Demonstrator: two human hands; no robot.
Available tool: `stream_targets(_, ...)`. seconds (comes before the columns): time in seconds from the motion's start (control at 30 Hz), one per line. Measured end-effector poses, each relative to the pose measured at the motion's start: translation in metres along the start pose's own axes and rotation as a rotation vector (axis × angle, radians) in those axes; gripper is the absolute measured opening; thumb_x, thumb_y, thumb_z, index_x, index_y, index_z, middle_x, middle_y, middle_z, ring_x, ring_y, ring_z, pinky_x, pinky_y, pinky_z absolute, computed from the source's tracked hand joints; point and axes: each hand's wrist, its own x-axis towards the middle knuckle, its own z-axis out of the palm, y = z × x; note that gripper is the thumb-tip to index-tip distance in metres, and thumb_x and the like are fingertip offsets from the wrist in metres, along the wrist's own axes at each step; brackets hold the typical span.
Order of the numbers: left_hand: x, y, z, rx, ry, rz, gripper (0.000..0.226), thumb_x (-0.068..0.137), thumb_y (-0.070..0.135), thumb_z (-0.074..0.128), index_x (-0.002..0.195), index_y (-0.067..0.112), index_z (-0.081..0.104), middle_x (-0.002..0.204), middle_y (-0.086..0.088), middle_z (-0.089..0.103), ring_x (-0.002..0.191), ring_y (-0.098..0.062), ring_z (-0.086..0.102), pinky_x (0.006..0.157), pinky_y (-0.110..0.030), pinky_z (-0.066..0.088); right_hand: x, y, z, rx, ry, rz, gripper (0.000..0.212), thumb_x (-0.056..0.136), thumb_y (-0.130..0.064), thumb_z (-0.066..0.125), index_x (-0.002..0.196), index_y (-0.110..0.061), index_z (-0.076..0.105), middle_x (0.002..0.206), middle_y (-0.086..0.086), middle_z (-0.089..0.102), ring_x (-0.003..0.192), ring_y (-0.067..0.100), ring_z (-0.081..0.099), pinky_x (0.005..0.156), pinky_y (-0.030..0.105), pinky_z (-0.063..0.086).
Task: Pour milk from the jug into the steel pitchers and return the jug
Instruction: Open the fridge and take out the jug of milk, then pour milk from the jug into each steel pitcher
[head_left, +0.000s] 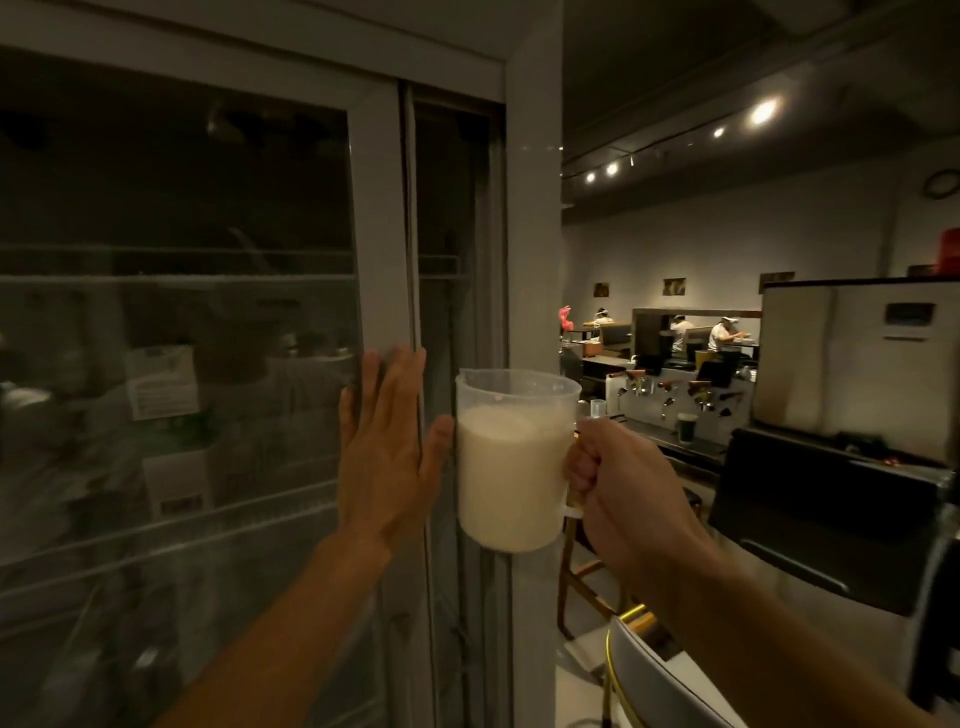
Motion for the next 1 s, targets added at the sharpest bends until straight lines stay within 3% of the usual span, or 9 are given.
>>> stream_targets(0.13, 0.007, 0.021, 0.018, -0.128, -0.003, -0.036, 0.077, 0.087, 0.071, 0.001, 0.152, 0.03, 0.004, 0.163, 0.004, 0.002, 0.149, -0.01, -0.013, 0.118, -0.037, -0.015, 0.004, 0.0, -0.022, -0.017, 0.045, 0.014, 0.03, 0.091, -0.012, 0.045, 0.061, -0.016, 0.044, 0.057, -0.002, 0.039, 0.059, 0.014, 0.034, 0.062, 0.033, 0.031)
stream_targets(0.23, 0.011, 0.033, 0.027, -0.231, 0.014, -0.035, 0.075, 0.086, 0.074, 0.002, 0.149, 0.034, 0.008, 0.158, 0.014, 0.002, 0.148, -0.007, -0.012, 0.12, -0.041, -0.01, 0.005, -0.002, -0.037, 0.01, 0.067, 0.033, 0.027, 0.091, -0.015, 0.046, 0.065, -0.014, 0.046, 0.057, -0.001, 0.038, 0.056, 0.012, 0.033, 0.061, 0.031, 0.031)
stream_targets(0.4, 0.009, 0.061, 0.044, -0.553, -0.035, -0.141, 0.071, 0.077, 0.084, 0.015, 0.141, 0.054, 0.007, 0.152, 0.028, 0.005, 0.148, -0.005, 0.008, 0.119, -0.041, 0.012, 0.013, -0.005, -0.054, 0.012, 0.12, 0.05, 0.027, 0.092, -0.015, 0.046, 0.065, -0.013, 0.047, 0.055, -0.001, 0.038, 0.054, 0.011, 0.033, 0.06, 0.03, 0.031)
stream_targets(0.5, 0.002, 0.083, 0.059, -0.711, -0.138, -0.162, 0.087, 0.067, 0.091, 0.026, 0.144, 0.053, 0.011, 0.145, 0.034, 0.022, 0.133, 0.007, 0.034, 0.106, -0.028, 0.037, 0.019, -0.007, -0.065, 0.008, 0.147, 0.071, 0.026, 0.091, -0.014, 0.046, 0.066, -0.013, 0.05, 0.056, -0.001, 0.04, 0.054, 0.011, 0.033, 0.057, 0.028, 0.032)
stream_targets(0.57, 0.001, 0.097, 0.07, -0.854, -0.21, -0.19, 0.098, 0.059, 0.094, 0.034, 0.144, 0.051, 0.011, 0.139, 0.03, 0.036, 0.12, 0.002, 0.053, 0.089, -0.022, 0.052, 0.022, -0.01, -0.073, 0.008, 0.149, 0.078, 0.026, 0.092, -0.014, 0.045, 0.066, -0.013, 0.05, 0.056, 0.0, 0.04, 0.055, 0.011, 0.034, 0.058, 0.028, 0.032)
stream_targets(0.67, 0.004, 0.115, 0.084, -0.989, -0.259, -0.233, 0.115, 0.048, 0.096, 0.044, 0.145, 0.044, 0.009, 0.133, 0.023, 0.043, 0.104, 0.009, 0.06, 0.069, -0.013, 0.054, 0.025, -0.016, -0.088, 0.019, 0.15, 0.086, 0.025, 0.093, -0.014, 0.045, 0.068, -0.013, 0.051, 0.057, -0.001, 0.043, 0.056, 0.011, 0.036, 0.061, 0.027, 0.034)
stream_targets(0.8, 0.01, 0.139, 0.108, -1.037, -0.275, -0.252, 0.128, 0.045, 0.088, 0.062, 0.149, 0.033, 0.009, 0.142, 0.006, 0.043, 0.111, -0.006, 0.059, 0.08, -0.03, 0.06, 0.027, -0.027, -0.12, 0.026, 0.12, 0.063, 0.027, 0.094, -0.015, 0.044, 0.067, -0.013, 0.048, 0.058, 0.0, 0.039, 0.057, 0.01, 0.034, 0.063, 0.027, 0.033)
stream_targets(0.93, 0.014, 0.172, 0.138, -1.099, -0.318, -0.305, 0.132, 0.038, 0.077, 0.076, 0.148, 0.035, 0.016, 0.142, 0.0, 0.048, 0.117, -0.019, 0.058, 0.089, -0.047, 0.057, 0.027, -0.038, -0.168, -0.033, 0.131, 0.024, 0.031, 0.093, -0.017, 0.043, 0.062, -0.015, 0.045, 0.058, -0.001, 0.038, 0.057, 0.01, 0.033, 0.066, 0.029, 0.033)
stream_targets(1.0, 0.013, 0.198, 0.158, -1.141, -0.37, -0.321, 0.131, 0.036, 0.074, 0.079, 0.147, 0.034, 0.021, 0.139, -0.001, 0.05, 0.116, -0.02, 0.059, 0.088, -0.049, 0.056, 0.026, -0.044, -0.2, -0.097, 0.173, 0.001, 0.033, 0.092, -0.017, 0.044, 0.059, -0.016, 0.044, 0.058, -0.001, 0.041, 0.059, 0.012, 0.037, 0.07, 0.031, 0.037)
